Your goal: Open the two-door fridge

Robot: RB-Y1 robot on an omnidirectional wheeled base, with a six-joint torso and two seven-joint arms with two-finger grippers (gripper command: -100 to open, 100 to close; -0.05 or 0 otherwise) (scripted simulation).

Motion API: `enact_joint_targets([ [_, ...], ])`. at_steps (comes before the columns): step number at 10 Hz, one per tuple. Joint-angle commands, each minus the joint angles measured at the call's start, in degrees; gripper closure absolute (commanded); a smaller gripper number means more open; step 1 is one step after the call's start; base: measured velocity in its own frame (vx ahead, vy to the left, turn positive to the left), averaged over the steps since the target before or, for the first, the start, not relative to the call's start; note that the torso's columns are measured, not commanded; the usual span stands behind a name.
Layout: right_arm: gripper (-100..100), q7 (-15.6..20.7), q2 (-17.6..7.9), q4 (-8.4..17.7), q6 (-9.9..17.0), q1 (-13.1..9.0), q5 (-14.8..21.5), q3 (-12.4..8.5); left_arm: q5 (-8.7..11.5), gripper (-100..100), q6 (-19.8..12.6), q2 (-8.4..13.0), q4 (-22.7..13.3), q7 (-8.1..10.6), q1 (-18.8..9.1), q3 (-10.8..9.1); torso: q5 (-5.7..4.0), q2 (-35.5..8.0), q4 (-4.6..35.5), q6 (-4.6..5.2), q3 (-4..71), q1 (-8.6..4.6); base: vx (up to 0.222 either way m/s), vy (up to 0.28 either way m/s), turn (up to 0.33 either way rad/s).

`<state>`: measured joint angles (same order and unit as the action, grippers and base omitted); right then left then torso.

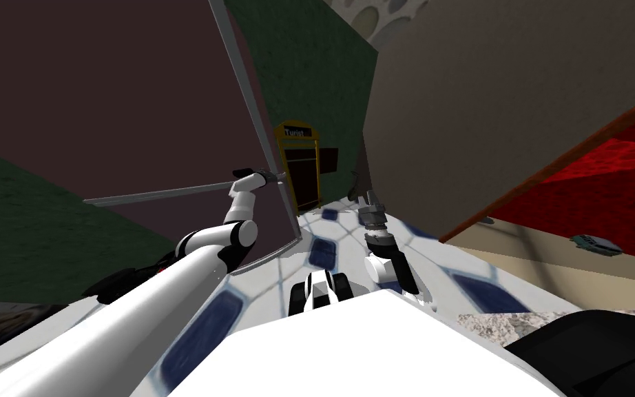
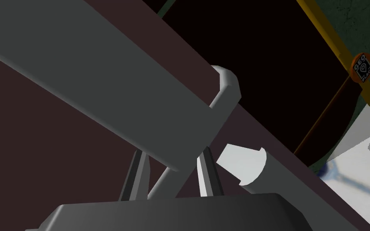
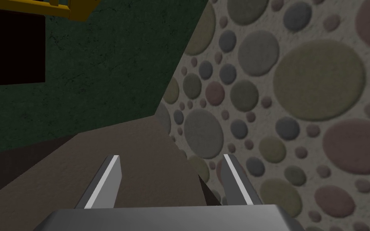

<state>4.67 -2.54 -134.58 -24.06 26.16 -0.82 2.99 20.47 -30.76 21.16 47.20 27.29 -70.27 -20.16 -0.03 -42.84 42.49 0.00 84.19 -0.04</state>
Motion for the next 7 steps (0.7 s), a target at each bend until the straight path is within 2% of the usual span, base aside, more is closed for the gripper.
enact_joint_targets([
  [1, 0, 0.0, 0.0, 0.0, 0.0, 0.0, 0.0, 0.0, 1.2, 100, 0.3, -1.4, -1.5, -0.79, -1.6, 0.93, -0.05, 0.4, 0.1, -0.18, 0.2, -0.06, -0.189, 0.119, -0.048],
  [2, 0, 0.0, 0.0, 0.0, 0.0, 0.0, 0.0, 0.0, 2.0, 100, -0.1, -2.4, -1.1, -1.22, -1.9, 1.46, -0.11, 0.4, 0.1, -0.05, 0.2, -0.18, -0.25, 0.197, -0.079],
  [3, 0, 0.0, 0.0, 0.0, 0.0, 0.0, 0.0, 0.0, 2.0, 100, -0.1, -2.4, -1.1, -1.22, -1.9, 1.46, -0.08, 0.2, 0.1, 0.1, 0.1, -0.03, -0.201, 0.182, -0.088],
  [4, 0, 0.0, 0.0, 0.0, 0.0, 0.0, 0.0, 0.0, 2.0, 100, -0.1, -2.4, -1.1, -1.22, -1.9, 1.46, -0.02, 0.2, 0.1, -0.12, 0.1, -0.01, -0.098, 0.076, -0.036],
  [5, 0, 0.0, 0.0, 0.0, 0.0, 0.0, 0.0, 0.0, 2.8, 100, -0.4, -3.3, -0.7, -1.65, -2.1, 1.98, -0.03, 0.4, 0.1, -0.31, 0.2, -0.09, -0.166, 0.099, -0.023],
  [6, 0, 0.0, 0.0, 0.0, 0.0, 0.0, 0.0, 0.0, 3.6, 100, -0.8, -4.3, -0.3, -2.09, -2.4, 2.51, 0.01, 0.1, 0.1, -0.14, 0.1, 0.09, -0.259, 0.187, -0.069],
  [7, 0, 0.0, 0.0, 0.0, 0.0, 0.0, 0.0, 0.0, 3.6, 100, -0.8, -4.3, -0.3, -2.09, -2.4, 2.51, 0.03, -0.1, 0.1, 0.07, -0.1, 0.21, -0.212, 0.159, -0.091],
])
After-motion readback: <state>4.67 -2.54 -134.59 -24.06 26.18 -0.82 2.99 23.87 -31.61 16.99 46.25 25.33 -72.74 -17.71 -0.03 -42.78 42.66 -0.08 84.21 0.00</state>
